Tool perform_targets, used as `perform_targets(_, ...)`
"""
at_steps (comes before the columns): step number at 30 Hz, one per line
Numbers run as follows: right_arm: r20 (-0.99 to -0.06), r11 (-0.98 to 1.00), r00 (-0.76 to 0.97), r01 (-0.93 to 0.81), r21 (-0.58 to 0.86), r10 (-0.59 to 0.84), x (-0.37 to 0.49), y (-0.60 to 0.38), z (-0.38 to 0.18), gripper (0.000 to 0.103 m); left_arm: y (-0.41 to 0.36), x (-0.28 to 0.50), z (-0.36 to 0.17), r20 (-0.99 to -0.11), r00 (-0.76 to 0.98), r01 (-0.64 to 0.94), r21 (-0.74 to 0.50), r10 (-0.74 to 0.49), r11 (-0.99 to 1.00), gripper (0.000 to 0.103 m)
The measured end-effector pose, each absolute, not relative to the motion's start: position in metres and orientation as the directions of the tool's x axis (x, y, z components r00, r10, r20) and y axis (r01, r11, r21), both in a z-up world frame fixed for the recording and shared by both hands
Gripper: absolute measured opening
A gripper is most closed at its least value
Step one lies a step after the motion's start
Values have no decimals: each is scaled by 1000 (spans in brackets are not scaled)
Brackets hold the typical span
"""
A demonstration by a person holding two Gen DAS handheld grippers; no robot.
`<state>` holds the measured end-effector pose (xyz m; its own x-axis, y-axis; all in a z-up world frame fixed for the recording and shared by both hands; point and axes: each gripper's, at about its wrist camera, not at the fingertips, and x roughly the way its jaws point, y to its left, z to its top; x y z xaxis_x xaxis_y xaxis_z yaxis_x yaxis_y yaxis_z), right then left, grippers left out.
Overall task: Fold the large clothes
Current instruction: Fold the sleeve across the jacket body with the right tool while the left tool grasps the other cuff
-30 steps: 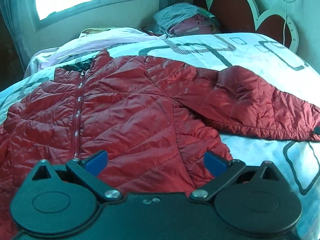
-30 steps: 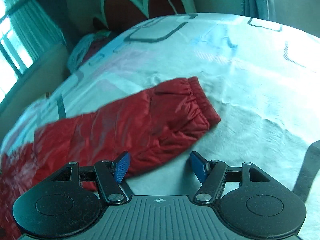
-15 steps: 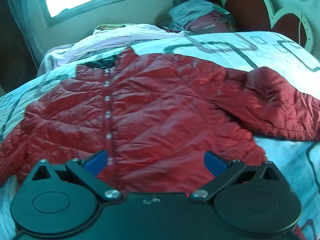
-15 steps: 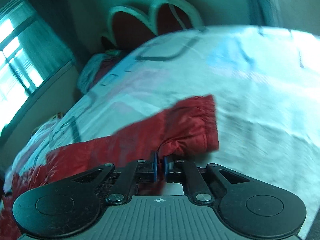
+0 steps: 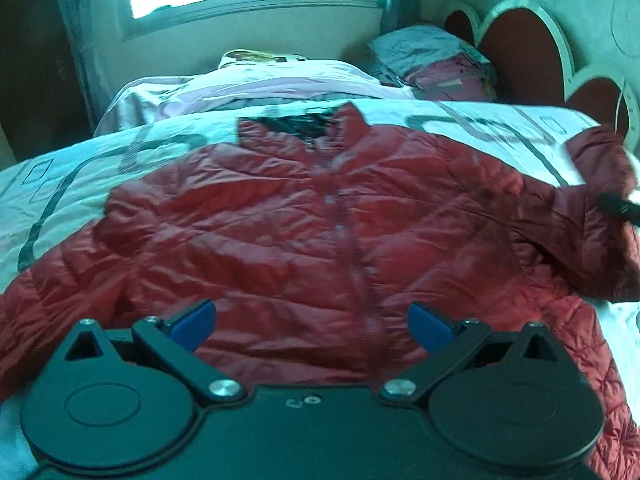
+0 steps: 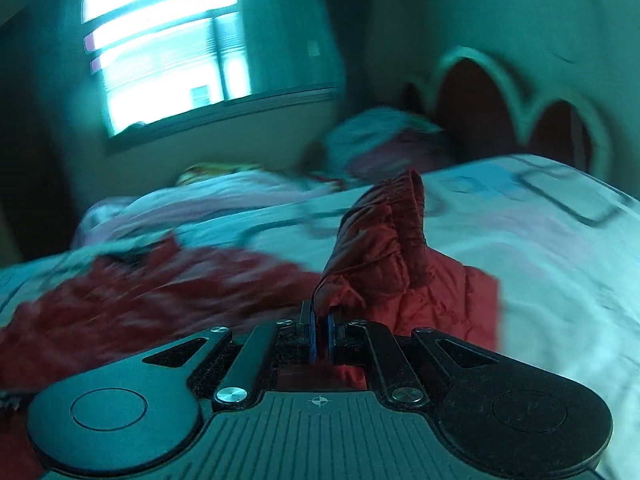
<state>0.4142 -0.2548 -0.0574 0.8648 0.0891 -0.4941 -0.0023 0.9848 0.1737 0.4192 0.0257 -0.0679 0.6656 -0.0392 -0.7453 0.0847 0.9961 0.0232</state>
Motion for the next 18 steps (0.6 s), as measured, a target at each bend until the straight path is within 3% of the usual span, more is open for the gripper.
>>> perform_targets(10, -581, 951, 761, -298, 82, 289, 425, -98, -91, 5, 113, 413, -68, -737, 672, -3, -97, -70, 995, 96)
perform_targets(18, -630, 894, 672, -440, 84, 390, 430, -32, -127, 6, 137, 411, -63, -699, 694, 8, -234, -174, 972, 95)
